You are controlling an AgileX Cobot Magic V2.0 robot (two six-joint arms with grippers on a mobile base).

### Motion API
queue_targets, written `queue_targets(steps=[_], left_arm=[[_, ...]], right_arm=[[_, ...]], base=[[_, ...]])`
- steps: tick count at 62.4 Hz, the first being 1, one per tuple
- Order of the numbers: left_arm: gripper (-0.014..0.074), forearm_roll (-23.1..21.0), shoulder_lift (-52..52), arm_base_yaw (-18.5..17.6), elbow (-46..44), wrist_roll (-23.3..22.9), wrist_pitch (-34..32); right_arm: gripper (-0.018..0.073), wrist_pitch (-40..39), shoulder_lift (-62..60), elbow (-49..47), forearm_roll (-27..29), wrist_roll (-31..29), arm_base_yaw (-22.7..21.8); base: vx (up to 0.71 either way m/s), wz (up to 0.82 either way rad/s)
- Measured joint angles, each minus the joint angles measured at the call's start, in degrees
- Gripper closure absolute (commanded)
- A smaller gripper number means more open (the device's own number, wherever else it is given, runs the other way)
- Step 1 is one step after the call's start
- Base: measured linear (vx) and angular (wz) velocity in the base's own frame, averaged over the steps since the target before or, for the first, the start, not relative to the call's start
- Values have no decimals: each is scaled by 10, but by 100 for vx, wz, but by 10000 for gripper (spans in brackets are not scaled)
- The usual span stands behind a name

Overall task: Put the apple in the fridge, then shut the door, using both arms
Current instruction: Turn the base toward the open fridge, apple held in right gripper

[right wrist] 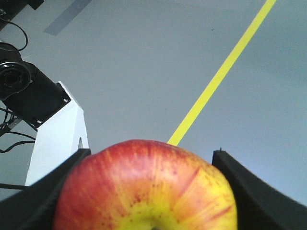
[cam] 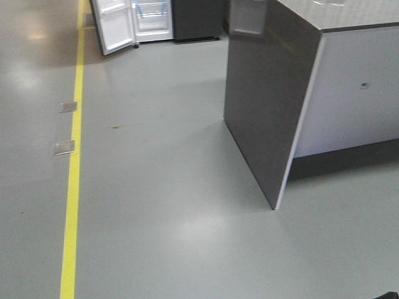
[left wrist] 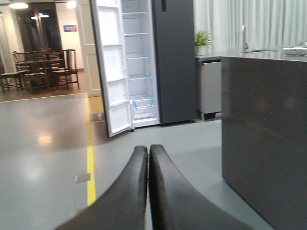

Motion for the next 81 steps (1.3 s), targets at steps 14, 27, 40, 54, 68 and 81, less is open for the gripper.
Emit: queue_targets(steps=[14, 27, 40, 54, 68, 81], left_arm=[[603, 0, 0, 0, 0, 0, 0], [603, 0, 0, 0, 0, 0, 0], [603, 0, 0, 0, 0, 0, 0], [603, 0, 0, 0, 0, 0, 0], [603, 0, 0, 0, 0, 0, 0], [603, 0, 0, 0, 0, 0, 0]], right_arm=[[198, 0, 0, 0, 0, 0, 0], [198, 0, 0, 0, 0, 0, 0], [198, 0, 0, 0, 0, 0, 0], [198, 0, 0, 0, 0, 0, 0], [198, 0, 0, 0, 0, 0, 0], [198, 0, 0, 0, 0, 0, 0]], base=[[8, 32], [8, 29], [9, 22], [10, 16], [11, 8], [13, 1]])
